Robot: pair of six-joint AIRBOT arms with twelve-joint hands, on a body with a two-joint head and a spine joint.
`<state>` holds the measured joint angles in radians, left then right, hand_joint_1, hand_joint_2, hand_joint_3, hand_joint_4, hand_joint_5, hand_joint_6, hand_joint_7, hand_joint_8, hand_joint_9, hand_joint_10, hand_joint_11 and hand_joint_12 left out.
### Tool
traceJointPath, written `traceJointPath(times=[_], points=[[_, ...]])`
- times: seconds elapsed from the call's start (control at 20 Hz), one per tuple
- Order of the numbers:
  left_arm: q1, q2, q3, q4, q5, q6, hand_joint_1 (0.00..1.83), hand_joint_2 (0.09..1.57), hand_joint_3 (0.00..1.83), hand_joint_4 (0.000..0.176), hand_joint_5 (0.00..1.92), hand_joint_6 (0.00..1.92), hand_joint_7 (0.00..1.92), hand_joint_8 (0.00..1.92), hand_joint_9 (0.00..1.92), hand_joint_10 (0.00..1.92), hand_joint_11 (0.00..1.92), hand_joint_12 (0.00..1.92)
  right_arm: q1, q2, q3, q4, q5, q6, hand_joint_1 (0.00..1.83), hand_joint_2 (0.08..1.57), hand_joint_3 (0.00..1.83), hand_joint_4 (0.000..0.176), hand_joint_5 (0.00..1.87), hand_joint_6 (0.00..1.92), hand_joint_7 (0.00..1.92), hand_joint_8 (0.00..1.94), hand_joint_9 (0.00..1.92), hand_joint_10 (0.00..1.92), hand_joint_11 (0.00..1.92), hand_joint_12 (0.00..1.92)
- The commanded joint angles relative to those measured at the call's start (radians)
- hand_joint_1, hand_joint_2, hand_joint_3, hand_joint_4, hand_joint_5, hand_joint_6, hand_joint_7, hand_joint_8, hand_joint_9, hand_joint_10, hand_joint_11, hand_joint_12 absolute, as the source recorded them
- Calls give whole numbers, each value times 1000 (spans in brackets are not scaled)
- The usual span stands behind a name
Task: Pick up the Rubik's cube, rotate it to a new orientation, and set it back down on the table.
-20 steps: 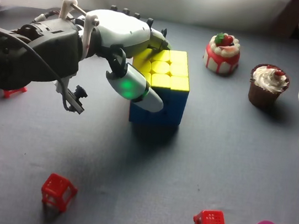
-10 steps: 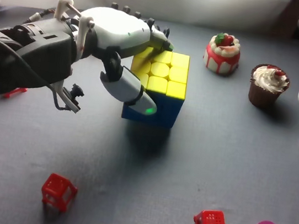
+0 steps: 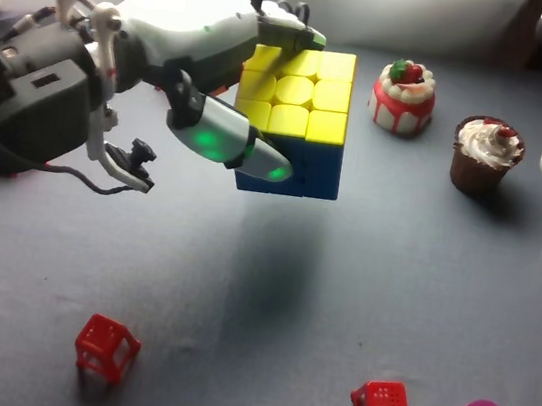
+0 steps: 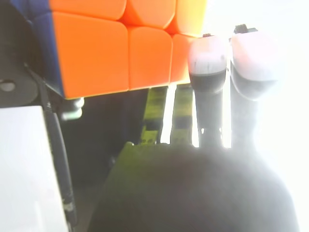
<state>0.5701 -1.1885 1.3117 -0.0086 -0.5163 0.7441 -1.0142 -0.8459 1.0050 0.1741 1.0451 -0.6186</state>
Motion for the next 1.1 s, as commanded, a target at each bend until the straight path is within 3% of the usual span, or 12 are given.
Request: traceJointPath(times=[0.0,0.3,0.4,0.45,0.65,0.75,0.8,0.85,0.9,0.95,1.0,1.05], points=[[-13,6,-5,-2,-195,-25,1274,1175,0,0,1116,1921,1148,1921,1184,1921,1271,1921,8,-6,12,-1,131,6,307,1475,21,0,0,0,0,0,0,0,0,0],[-2,40,-33,18,-315,-70,1309,1204,0,0,1130,1921,1334,1921,1437,1921,1554,1921,16,-96,117,-32,141,6,0,1532,39,0,15,6,28,11,25,9,16,7],[-2,45,-37,23,-329,-73,1284,1201,0,0,1228,1921,1396,1921,1470,1921,1561,1921,24,-124,152,-46,142,6,6,1471,0,0,67,12,26,7,80,24,0,446],[-4,45,-37,25,-330,-74,1289,1202,0,0,1234,1921,1396,1921,1466,1921,1555,1921,29,-138,169,-54,141,6,101,1440,0,0,111,30,44,11,95,30,0,472],[-5,44,-38,34,-337,-79,1345,1184,0,0,1263,1921,1406,1921,1451,1921,1531,1921,60,-190,227,-75,127,6,22,1439,6,0,127,26,88,5,91,25,0,211],[-6,42,-38,41,-334,-80,1380,1212,0,0,1066,1921,1210,1921,1293,1921,1388,1921,82,-220,259,-89,113,6,0,1430,0,0,115,17,32,2,46,5,0,50],[-6,40,-37,42,-332,-80,1338,912,830,0,899,1921,815,1917,1158,1921,1270,1921,91,-230,269,-96,109,6,0,1422,0,0,120,16,30,2,48,5,0,65],[-6,38,-37,43,-330,-80,1183,765,1200,0,771,1921,871,1897,1127,1921,1222,1921,101,-239,277,-104,102,6,0,1416,0,0,110,11,41,7,49,6,0,65],[-6,37,-37,45,-329,-80,1169,697,1343,0,776,1906,928,1916,1186,1921,1289,1921,111,-245,284,-111,96,6,0,1411,0,0,103,6,64,8,75,16,0,133],[-8,35,-37,50,-324,-80,1338,640,1389,0,934,1918,904,1920,1258,1921,1355,1921,125,-256,295,-122,85,6,0,1409,0,0,103,6,84,14,97,26,0,148],[-8,32,-36,52,-324,-82,1379,613,1422,0,998,1920,914,1921,1305,1921,1399,1921,137,-271,309,-131,74,6,0,1401,0,0,56,2,66,4,93,26,0,43],[-9,29,-35,55,-324,-83,1447,693,1078,0,1010,1921,1136,1921,1322,1921,1414,1921,146,-281,320,-137,66,6,0,1399,0,0,50,2,58,0,84,22,0,8]])
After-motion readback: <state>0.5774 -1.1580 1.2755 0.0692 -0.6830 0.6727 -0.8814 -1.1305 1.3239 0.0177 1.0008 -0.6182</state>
